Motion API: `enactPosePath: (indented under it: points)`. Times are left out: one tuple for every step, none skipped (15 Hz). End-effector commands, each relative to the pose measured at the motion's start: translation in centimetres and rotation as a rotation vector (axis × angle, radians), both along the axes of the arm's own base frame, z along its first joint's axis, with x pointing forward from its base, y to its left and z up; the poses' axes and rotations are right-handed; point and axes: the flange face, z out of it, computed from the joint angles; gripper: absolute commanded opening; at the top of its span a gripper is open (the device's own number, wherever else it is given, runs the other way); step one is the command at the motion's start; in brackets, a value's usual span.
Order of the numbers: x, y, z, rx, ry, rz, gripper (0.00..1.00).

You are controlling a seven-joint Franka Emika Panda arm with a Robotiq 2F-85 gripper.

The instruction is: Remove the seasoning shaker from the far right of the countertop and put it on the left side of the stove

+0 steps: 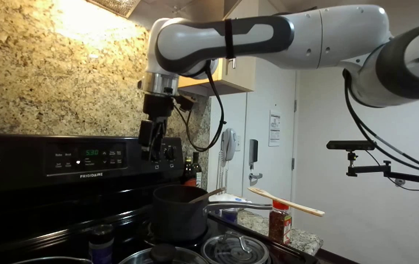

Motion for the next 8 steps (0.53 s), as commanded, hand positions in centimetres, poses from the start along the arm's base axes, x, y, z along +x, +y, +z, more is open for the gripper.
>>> enactPosePath:
  points:
    - [-4.1, -1.5, 1.4, 0.030, -0.026, -0.068, 1.00]
    - [-5.0, -2.0, 1.8, 0.050, -0.038, -0.092, 1.00]
    - [-5.9, -2.5, 2.3, 0.058, -0.060, -0.118, 1.00]
    - [-6.9, -3.0, 2.8, 0.070, -0.077, -0.135, 1.00]
    - [-7.8, -3.5, 3.2, 0.080, -0.096, -0.153, 1.00]
    - [-9.0, -4.0, 3.5, 0.086, -0.105, -0.168, 1.00]
    - [-10.2, -4.3, 3.9, 0.089, -0.111, -0.176, 1.00]
    - [-11.7, -4.8, 4.0, 0.102, -0.101, -0.189, 1.00]
